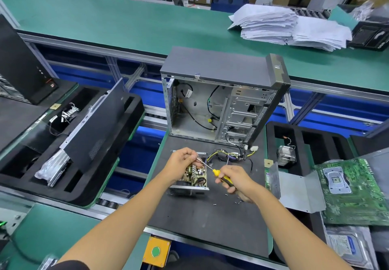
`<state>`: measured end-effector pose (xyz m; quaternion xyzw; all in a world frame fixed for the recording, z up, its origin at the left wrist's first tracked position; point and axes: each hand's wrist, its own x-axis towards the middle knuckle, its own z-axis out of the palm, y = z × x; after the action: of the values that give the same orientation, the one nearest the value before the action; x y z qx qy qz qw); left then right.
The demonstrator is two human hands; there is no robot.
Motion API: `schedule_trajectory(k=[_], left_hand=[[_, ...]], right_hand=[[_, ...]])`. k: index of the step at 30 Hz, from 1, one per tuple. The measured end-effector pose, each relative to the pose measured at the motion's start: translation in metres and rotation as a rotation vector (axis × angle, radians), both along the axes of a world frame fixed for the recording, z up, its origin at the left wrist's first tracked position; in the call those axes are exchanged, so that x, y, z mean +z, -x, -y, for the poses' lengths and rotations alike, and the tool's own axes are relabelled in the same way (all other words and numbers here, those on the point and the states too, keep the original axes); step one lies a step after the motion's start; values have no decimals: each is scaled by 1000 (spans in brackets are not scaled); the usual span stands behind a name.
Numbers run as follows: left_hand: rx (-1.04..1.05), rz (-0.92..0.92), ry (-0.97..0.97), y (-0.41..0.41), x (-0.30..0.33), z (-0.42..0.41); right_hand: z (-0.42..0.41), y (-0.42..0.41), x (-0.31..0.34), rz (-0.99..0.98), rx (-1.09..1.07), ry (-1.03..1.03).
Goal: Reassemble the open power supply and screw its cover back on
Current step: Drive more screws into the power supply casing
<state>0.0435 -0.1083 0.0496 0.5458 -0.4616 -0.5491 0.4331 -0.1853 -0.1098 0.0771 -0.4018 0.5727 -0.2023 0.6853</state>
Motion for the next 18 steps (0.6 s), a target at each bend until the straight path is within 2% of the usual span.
schedule_trajectory(k=[4, 9, 11, 15, 18], left_hand=[[-47, -67, -47, -4, 2, -2], [-232, 32, -53, -23, 8, -11], [-309, 193, -26, -35, 4, -20], [-555, 651, 51, -57, -13, -45], [-598, 821, 103, -63, -27, -54]], right_hand=[[0, -1, 0, -18, 25, 39], [1, 6, -4, -7, 39, 62], [2, 10, -6, 0, 41, 69], [7, 15, -8, -51, 66, 98], [11, 13, -6, -106, 48, 147]])
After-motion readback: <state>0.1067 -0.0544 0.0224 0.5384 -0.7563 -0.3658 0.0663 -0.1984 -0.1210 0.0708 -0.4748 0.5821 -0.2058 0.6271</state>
